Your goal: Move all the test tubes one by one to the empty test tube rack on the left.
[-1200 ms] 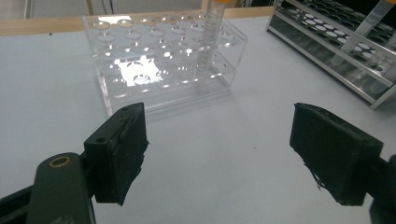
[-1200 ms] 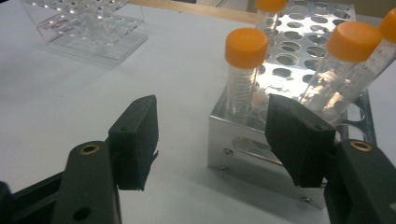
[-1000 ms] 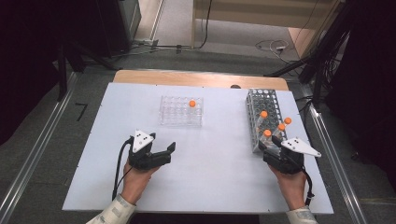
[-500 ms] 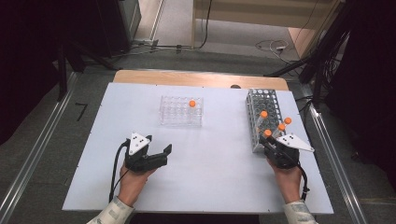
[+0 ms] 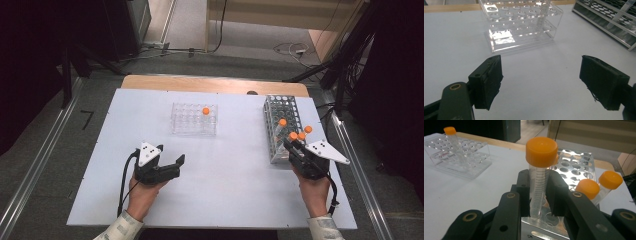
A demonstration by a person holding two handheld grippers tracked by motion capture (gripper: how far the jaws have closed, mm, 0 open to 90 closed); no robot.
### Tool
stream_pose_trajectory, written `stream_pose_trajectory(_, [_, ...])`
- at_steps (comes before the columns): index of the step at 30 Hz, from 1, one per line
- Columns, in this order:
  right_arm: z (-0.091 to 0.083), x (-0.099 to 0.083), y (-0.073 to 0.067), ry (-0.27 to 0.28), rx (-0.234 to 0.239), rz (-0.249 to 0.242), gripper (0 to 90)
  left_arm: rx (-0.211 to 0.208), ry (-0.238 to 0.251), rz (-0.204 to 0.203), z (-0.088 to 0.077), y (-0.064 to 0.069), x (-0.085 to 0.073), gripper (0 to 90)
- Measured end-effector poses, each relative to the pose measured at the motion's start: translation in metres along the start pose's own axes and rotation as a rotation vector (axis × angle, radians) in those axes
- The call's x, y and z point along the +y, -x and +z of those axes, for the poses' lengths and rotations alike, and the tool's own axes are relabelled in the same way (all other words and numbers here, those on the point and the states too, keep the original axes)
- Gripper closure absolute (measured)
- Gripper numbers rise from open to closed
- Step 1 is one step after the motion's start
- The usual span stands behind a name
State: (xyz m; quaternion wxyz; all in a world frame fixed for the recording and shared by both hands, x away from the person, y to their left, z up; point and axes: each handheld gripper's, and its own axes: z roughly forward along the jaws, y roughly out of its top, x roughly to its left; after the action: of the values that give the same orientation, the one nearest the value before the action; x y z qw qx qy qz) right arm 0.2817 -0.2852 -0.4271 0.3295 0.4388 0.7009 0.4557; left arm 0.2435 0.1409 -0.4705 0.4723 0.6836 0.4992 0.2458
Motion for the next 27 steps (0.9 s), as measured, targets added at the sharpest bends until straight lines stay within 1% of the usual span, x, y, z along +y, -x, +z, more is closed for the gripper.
stream_pose_trajectory(5, [-0.011, 0.008, -0.001, 0.037, 0.002, 0.005, 71.7, -0.002, 0.004, 0.0, -0.001, 0.001, 0.001, 18.7])
stream_pose_trajectory(7, [-0.018, 0.013, -0.002, 0.056, 0.012, 0.002, 71.8, -0.002, 0.004, -0.001, -0.001, 0.001, 0.001, 18.7])
stream_pose_trajectory(8, [-0.018, 0.013, -0.002, 0.056, 0.012, 0.002, 71.8, -0.003, 0.005, -0.002, -0.001, 0.001, 0.001, 18.7])
stream_pose_trajectory(9, [-0.02, 0.014, -0.006, 0.06, 0.022, -0.003, 71.8, -0.003, 0.006, -0.002, -0.001, 0.001, 0.001, 18.7])
stream_pose_trajectory(11, [-0.021, 0.015, -0.008, 0.059, 0.029, -0.005, 71.8, -0.006, 0.007, 0.0, -0.001, 0.002, 0.001, 18.7])
stream_pose_trajectory(13, [-0.021, 0.015, -0.012, 0.057, 0.04, -0.019, 71.8, -0.01, 0.007, 0.001, -0.002, 0.003, 0.002, 18.7])
stream_pose_trajectory(15, [-0.019, 0.013, -0.016, 0.056, 0.044, -0.028, 71.9, -0.013, 0.005, 0.006, -0.002, 0.005, 0.002, 18.7])
stream_pose_trajectory(17, [-0.015, 0.011, -0.022, 0.047, 0.061, -0.04, 71.9, -0.018, 0.008, 0.009, -0.002, 0.006, 0.003, 18.7])
stream_pose_trajectory(18, [-0.015, 0.011, -0.022, 0.047, 0.061, -0.04, 71.9, -0.02, 0.008, 0.01, -0.002, 0.007, 0.003, 18.7])
stream_pose_trajectory(19, [-0.013, 0.011, -0.026, 0.045, 0.074, -0.044, 71.9, -0.022, 0.012, 0.01, -0.002, 0.008, 0.003, 18.7])
stream_pose_trajectory(20, [-0.013, 0.011, -0.026, 0.045, 0.074, -0.044, 71.9, -0.023, 0.013, 0.011, -0.002, 0.008, 0.004, 18.7])
stream_pose_trajectory(21, [-0.012, 0.011, -0.029, 0.043, 0.087, -0.046, 71.9, -0.024, 0.013, 0.011, -0.003, 0.009, 0.004, 18.7])
stream_pose_trajectory(23, [-0.012, 0.011, -0.031, 0.04, 0.092, -0.043, 71.9, -0.029, 0.015, 0.012, -0.003, 0.01, 0.005, 18.7])
stream_pose_trajectory(27, [-0.008, 0.01, -0.036, 0.029, 0.118, -0.049, 71.9, -0.038, 0.017, 0.014, -0.002, 0.012, 0.007, 18.7])
